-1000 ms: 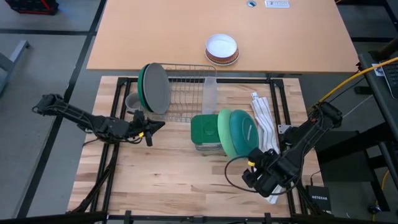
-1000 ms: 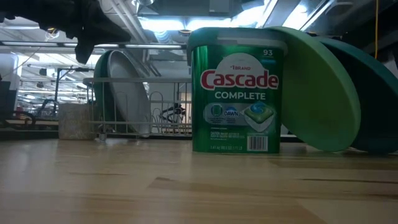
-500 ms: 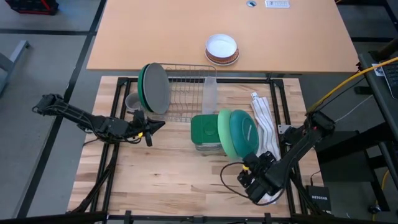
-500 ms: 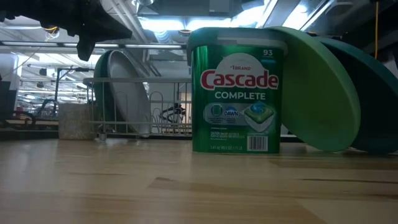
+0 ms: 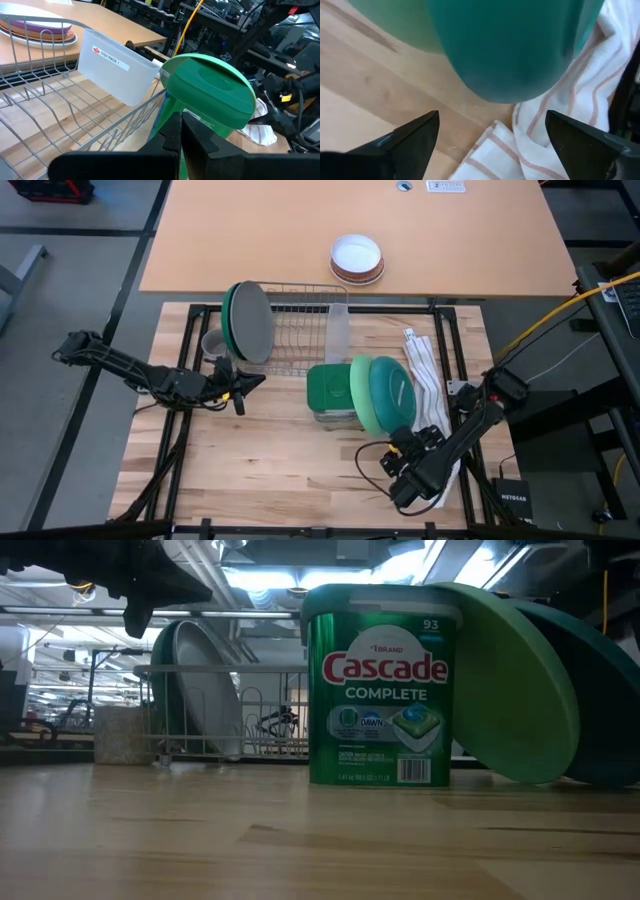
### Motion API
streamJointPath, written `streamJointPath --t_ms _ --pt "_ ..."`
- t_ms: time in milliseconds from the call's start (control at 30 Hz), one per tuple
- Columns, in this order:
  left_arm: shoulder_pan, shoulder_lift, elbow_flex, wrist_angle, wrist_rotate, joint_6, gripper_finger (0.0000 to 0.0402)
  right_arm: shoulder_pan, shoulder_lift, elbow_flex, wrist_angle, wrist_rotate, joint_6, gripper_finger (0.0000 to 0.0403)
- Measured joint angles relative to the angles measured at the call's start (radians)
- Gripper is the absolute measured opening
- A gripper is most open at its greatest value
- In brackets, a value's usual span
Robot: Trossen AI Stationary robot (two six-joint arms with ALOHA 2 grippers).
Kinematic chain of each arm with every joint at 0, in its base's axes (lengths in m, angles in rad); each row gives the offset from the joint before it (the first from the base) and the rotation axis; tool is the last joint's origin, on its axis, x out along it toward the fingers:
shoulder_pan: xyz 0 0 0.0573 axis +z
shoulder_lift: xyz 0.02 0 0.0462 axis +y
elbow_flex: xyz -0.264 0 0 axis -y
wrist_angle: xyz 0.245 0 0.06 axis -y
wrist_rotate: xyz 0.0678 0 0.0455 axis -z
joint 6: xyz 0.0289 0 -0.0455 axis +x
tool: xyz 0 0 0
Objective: Sort dishes
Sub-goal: Put the blue plate into the dish rack
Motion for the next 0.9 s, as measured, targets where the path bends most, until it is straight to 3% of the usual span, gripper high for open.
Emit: streamJointPath --t_ms 333,900 --pt "0.000 0.000 0.000 0.000 0.000 0.000 0.0001 0.000 0.074 0.000 -0.035 0.001 0.059 0.0367" --pt "0.000 0.000 0.000 0.000 0.000 0.010 0.0001 -0.050 0.076 0.000 -0.051 0.072 0.076 0.0367"
